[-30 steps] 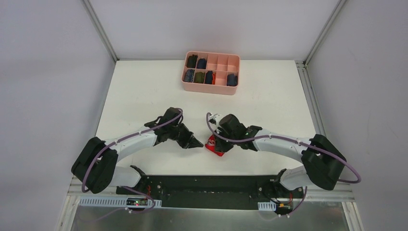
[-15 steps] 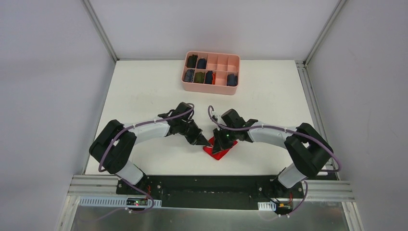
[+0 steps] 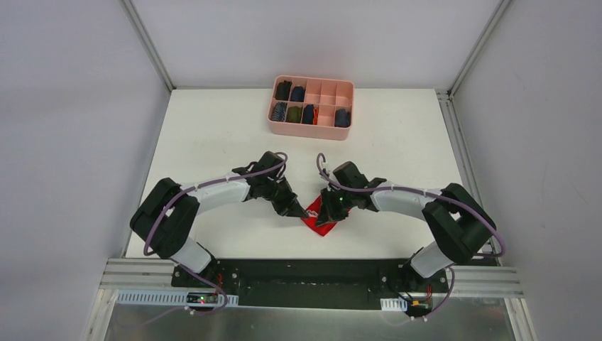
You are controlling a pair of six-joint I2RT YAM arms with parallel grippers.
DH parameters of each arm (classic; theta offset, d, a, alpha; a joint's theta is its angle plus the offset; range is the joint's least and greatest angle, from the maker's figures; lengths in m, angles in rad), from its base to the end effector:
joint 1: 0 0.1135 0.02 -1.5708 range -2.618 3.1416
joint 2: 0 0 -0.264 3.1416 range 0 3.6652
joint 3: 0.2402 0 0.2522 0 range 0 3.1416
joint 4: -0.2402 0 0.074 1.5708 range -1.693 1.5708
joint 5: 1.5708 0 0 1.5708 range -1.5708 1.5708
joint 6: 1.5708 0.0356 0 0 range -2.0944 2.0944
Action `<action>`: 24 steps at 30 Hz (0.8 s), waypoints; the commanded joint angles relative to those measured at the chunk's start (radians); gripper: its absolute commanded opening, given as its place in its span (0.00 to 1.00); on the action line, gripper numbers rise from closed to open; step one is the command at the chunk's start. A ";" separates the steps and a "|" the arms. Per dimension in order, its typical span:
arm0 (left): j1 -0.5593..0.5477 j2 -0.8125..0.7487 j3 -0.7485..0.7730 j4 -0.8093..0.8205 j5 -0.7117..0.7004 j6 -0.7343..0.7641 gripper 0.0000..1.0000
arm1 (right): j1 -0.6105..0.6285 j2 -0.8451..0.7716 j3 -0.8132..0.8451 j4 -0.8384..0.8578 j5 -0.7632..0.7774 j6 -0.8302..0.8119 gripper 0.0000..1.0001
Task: Roll the underwear
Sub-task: Roll the underwear to the center of the board.
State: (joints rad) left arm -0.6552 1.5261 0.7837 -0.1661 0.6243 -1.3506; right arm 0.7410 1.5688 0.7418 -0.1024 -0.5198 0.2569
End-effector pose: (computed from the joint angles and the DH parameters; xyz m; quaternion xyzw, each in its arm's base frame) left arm 0.2193 -0.1947 0.1747 0.2128 -0.8801 0.4171 0.0784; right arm 0.2037 0.2103 0.1538 -0.2985 0.8710 0.3599 0.1508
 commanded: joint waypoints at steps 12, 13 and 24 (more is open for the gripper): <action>-0.012 0.208 0.139 -0.030 0.045 0.090 0.00 | -0.001 -0.072 -0.071 0.022 0.145 0.059 0.00; -0.012 0.215 0.136 -0.033 0.045 0.091 0.00 | 0.000 -0.071 -0.068 0.013 0.150 0.059 0.00; -0.012 0.380 0.186 -0.062 0.061 0.167 0.00 | 0.029 -0.168 -0.024 -0.096 0.294 0.058 0.46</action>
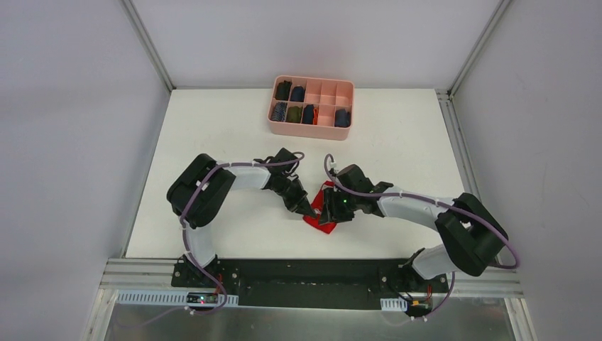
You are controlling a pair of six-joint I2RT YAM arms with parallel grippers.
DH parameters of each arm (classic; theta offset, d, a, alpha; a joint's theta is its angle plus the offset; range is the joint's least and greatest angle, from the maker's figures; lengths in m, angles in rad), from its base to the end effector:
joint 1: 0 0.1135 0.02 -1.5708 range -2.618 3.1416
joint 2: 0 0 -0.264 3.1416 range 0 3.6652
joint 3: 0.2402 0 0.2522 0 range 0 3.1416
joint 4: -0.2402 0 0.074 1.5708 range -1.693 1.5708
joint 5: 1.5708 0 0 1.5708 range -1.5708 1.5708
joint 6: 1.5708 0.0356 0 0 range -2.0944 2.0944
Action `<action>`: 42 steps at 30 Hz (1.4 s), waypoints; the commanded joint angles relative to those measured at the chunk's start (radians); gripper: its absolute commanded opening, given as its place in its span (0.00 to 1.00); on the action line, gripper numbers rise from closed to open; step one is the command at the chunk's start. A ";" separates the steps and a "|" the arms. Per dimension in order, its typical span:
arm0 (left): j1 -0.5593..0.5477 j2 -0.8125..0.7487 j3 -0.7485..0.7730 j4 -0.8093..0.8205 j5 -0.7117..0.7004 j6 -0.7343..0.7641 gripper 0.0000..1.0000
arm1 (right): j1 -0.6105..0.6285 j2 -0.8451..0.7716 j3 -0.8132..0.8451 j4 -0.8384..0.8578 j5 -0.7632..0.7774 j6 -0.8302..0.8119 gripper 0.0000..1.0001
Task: Roll the underwear
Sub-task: Roll the underwear to the center of the board.
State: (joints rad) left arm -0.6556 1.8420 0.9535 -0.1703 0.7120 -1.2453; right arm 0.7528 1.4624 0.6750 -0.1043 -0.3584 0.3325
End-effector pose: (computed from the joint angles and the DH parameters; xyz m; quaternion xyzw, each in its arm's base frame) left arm 0.2563 -0.2265 0.1276 0.1791 -0.8933 0.3891 0.1364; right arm 0.1916 0.1966 0.1612 -0.2516 0.8950 0.3132 0.1939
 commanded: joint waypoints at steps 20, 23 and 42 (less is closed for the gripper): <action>-0.012 0.087 0.027 -0.083 -0.034 0.083 0.00 | 0.234 -0.331 0.063 -0.271 0.585 -0.289 0.61; -0.012 0.091 0.030 -0.083 -0.031 0.081 0.00 | 0.344 -0.284 0.077 -0.261 0.635 -0.413 0.60; -0.003 0.094 0.044 -0.093 -0.027 0.081 0.00 | 0.420 -0.008 0.119 -0.129 0.620 -0.560 0.55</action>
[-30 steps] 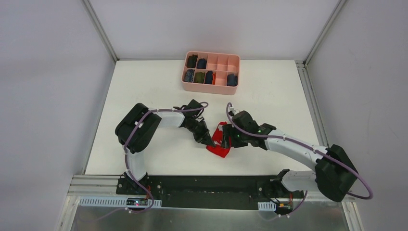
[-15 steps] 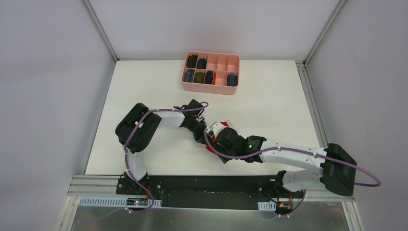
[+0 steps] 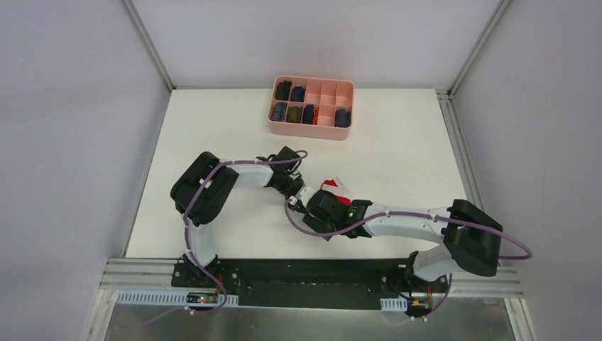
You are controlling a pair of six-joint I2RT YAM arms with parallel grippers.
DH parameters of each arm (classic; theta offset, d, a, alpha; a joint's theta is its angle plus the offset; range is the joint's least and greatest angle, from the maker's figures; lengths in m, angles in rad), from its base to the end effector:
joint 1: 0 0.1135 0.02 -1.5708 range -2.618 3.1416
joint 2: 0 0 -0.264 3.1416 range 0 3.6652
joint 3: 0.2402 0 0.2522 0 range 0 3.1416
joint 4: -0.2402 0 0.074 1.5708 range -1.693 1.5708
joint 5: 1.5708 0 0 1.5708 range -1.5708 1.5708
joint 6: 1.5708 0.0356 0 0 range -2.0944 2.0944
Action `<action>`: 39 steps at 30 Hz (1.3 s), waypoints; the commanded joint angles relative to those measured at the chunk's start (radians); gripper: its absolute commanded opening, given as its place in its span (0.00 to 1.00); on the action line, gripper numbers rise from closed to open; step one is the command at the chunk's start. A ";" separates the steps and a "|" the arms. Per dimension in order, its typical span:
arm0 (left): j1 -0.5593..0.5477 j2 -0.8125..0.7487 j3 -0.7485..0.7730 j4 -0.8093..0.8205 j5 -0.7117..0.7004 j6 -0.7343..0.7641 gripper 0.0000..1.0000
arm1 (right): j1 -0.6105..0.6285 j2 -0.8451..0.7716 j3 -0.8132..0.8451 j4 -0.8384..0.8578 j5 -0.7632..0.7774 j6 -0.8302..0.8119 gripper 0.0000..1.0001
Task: Roll the underwear
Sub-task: Roll the underwear to the center of the board.
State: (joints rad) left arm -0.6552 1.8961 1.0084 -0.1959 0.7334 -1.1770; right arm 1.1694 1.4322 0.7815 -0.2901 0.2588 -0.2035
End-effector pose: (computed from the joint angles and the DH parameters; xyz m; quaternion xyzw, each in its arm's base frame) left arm 0.2650 -0.2337 0.1228 0.1501 -0.8976 0.3905 0.1389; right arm 0.1173 0.2529 0.1867 -0.5666 0.7546 0.0340 0.3291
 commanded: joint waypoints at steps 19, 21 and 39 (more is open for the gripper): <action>0.085 -0.058 -0.037 -0.068 0.004 -0.018 0.01 | -0.027 0.070 -0.001 0.086 -0.023 0.031 0.00; 0.103 -0.084 -0.042 -0.068 0.014 -0.020 0.12 | -0.056 0.052 0.000 0.090 -0.083 0.056 0.00; 0.170 -0.243 -0.135 -0.066 0.023 0.009 0.74 | -0.279 0.036 -0.025 0.139 -0.553 0.293 0.00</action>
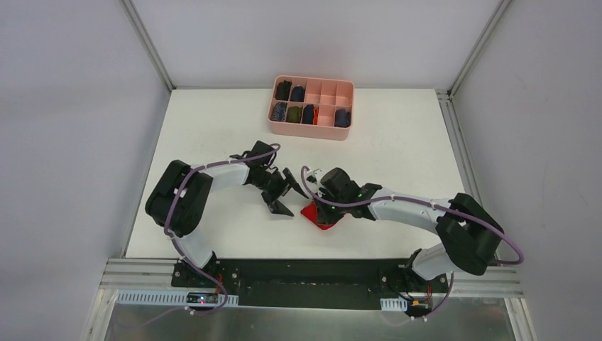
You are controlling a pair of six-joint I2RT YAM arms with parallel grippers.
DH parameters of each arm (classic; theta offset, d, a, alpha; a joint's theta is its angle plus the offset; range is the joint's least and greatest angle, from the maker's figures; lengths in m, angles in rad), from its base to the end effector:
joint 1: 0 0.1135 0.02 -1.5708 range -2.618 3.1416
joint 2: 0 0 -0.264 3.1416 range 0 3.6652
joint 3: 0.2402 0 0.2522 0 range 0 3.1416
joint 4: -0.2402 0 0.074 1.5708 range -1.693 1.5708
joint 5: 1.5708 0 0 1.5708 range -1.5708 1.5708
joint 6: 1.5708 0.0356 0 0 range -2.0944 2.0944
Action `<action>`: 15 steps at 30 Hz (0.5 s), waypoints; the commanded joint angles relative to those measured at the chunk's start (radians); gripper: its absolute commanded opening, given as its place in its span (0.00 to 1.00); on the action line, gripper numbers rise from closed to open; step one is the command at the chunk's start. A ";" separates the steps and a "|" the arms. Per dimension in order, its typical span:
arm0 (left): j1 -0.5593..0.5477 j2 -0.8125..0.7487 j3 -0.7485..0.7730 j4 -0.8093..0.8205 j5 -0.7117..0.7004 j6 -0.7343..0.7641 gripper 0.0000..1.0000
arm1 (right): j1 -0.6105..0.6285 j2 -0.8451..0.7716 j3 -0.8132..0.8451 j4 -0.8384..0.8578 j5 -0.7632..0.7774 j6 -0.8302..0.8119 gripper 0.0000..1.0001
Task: Roll the underwear
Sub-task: Roll the underwear to the center of the board.
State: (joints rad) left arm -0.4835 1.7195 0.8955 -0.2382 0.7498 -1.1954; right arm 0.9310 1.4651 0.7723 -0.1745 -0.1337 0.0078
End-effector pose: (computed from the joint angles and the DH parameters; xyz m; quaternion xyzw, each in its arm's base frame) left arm 0.2705 -0.1694 0.1482 0.2275 -0.8763 0.4109 0.1074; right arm 0.1691 0.2352 0.1824 -0.4378 0.8284 0.2114 0.2782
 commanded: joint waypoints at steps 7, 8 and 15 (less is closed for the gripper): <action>-0.045 -0.030 -0.029 -0.024 0.024 0.132 0.89 | -0.077 0.040 -0.015 0.037 -0.239 0.099 0.00; -0.055 -0.031 -0.028 -0.022 0.017 0.133 0.89 | -0.078 0.040 -0.016 0.035 -0.239 0.098 0.00; -0.097 -0.002 -0.013 -0.003 -0.032 0.091 0.73 | -0.082 0.037 -0.020 0.036 -0.239 0.102 0.00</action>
State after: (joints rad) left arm -0.5709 1.7004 0.8738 -0.2443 0.7494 -1.0992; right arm 0.8524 1.4963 0.7662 -0.1413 -0.3393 0.0952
